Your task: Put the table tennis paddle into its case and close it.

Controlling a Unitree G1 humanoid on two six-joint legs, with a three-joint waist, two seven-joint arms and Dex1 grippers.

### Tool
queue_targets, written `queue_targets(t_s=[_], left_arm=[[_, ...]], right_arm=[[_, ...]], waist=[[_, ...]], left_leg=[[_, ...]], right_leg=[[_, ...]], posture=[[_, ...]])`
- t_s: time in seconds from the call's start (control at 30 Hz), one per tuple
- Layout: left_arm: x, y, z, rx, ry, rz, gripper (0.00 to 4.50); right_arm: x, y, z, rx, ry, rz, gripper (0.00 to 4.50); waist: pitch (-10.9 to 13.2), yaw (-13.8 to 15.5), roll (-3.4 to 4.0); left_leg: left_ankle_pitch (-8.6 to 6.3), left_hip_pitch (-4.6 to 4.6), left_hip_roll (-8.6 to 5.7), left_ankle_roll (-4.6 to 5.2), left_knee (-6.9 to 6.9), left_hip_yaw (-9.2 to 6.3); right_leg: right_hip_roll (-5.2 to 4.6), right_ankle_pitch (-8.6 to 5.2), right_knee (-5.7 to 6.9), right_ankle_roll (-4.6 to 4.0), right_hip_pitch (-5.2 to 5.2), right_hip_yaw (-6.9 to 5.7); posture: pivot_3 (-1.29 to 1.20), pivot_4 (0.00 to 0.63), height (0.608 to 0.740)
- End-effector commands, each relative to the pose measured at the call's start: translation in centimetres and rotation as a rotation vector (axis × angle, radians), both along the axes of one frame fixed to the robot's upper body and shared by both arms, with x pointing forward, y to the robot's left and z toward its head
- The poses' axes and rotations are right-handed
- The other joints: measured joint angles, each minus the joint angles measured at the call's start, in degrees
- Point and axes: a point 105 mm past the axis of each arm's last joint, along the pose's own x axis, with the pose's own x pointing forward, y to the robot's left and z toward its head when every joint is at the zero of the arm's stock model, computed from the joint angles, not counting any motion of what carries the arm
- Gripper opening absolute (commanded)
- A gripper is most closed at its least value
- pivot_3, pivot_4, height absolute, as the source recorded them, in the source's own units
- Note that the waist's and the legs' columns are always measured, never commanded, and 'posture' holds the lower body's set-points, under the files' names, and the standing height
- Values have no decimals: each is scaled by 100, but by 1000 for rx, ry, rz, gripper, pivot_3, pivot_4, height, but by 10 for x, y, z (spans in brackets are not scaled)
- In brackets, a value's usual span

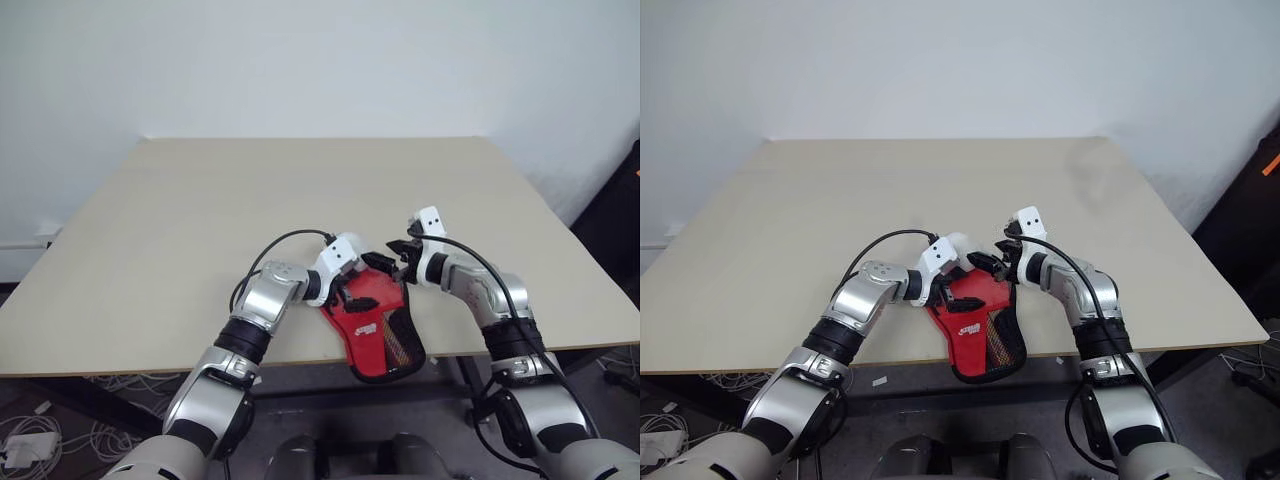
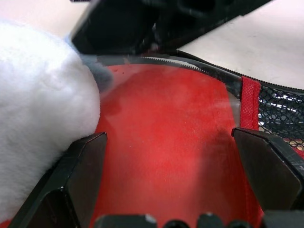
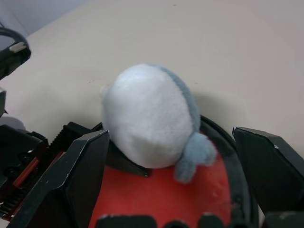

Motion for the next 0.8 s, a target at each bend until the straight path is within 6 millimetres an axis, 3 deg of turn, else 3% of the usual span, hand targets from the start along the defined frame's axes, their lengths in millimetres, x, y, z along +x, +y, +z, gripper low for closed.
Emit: queue_targets(t_s=[0.03, 0.27, 0.8], left_arm=[[-16, -5, 0, -14, 40, -83, 4483], [-45, 5, -10, 25, 129, -197, 4483], [-13, 15, -18, 69, 83, 12, 4483]], right_arm=[[7, 8, 19, 6, -71, 15, 4500], [11, 26, 19, 41, -32, 40, 4500], [27, 39, -8, -65, 12, -8, 4500]], waist=[[0, -2, 1], [-2, -2, 5], [-7, -6, 13]], left_leg=[[0, 0, 0, -1, 0, 0], [3, 2, 2, -6, -1, 1], [4, 14, 1, -8, -1, 5]], right_leg=[[0, 0, 0, 0, 0, 0], [0, 0, 1, -1, 0, 0], [1, 1, 2, 0, 8, 2]], posture=[[0, 0, 740], [0, 0, 740], [0, 0, 740]])
